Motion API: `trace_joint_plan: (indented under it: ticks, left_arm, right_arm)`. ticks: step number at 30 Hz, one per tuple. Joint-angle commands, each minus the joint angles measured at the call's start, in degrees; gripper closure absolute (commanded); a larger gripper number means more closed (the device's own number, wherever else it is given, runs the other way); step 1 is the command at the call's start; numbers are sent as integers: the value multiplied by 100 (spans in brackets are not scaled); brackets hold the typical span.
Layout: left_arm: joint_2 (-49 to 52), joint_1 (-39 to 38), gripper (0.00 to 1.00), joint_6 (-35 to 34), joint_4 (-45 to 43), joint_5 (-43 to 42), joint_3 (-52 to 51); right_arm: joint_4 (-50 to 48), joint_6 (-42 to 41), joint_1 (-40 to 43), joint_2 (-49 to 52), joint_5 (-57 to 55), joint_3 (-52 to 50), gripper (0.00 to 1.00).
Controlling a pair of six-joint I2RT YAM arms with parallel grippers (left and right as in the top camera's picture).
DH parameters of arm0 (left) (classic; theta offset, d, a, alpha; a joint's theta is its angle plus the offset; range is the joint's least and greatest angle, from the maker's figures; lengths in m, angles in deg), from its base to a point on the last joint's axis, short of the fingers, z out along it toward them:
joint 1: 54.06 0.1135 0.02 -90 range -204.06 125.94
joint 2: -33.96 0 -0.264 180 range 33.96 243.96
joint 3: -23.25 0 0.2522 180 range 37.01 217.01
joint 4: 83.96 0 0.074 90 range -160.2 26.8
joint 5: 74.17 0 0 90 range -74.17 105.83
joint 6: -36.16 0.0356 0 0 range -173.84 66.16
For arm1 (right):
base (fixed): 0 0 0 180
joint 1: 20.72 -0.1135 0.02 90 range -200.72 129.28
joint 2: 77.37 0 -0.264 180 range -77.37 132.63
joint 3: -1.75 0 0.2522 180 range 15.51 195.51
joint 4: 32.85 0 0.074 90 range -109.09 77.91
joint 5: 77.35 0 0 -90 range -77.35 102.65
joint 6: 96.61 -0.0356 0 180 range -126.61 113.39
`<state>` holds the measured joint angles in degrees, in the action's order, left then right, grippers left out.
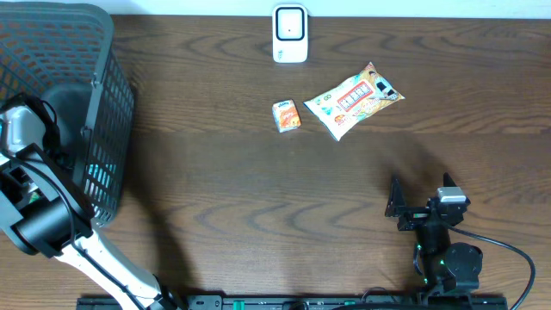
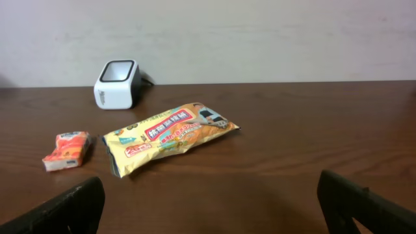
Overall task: Scan the item barcode
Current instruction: 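Reach the left gripper into the basket toward the green tissue pack, then grasp the green tissue pack and carry it to the scanner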
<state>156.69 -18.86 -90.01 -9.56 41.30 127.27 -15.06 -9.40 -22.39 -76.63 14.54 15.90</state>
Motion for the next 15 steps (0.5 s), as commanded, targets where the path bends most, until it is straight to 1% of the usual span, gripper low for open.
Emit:
trace_joint_plan:
  ticks: [1,2,6,11,15]
  left_arm:
    - [70,37,91,52,42,-466,-142]
    - [2,37,92,52,42,-544,-129]
    - [-463,35,92,50,85,-763,37]
    - [-1624,35,93,-42,-44,-1038,195]
    - [-2806,35,93,-39,-402,-1746,195]
  right_arm:
    - [24,-55,61,-13,-2,-7,1]
    - [24,-55,61,-13,-2,-7,1]
    - [24,-57,61,-13,-2,-7,1]
    - [24,-55,61,-13,-2,-7,1]
    - [24,-55,61,-13,-2,-7,1]
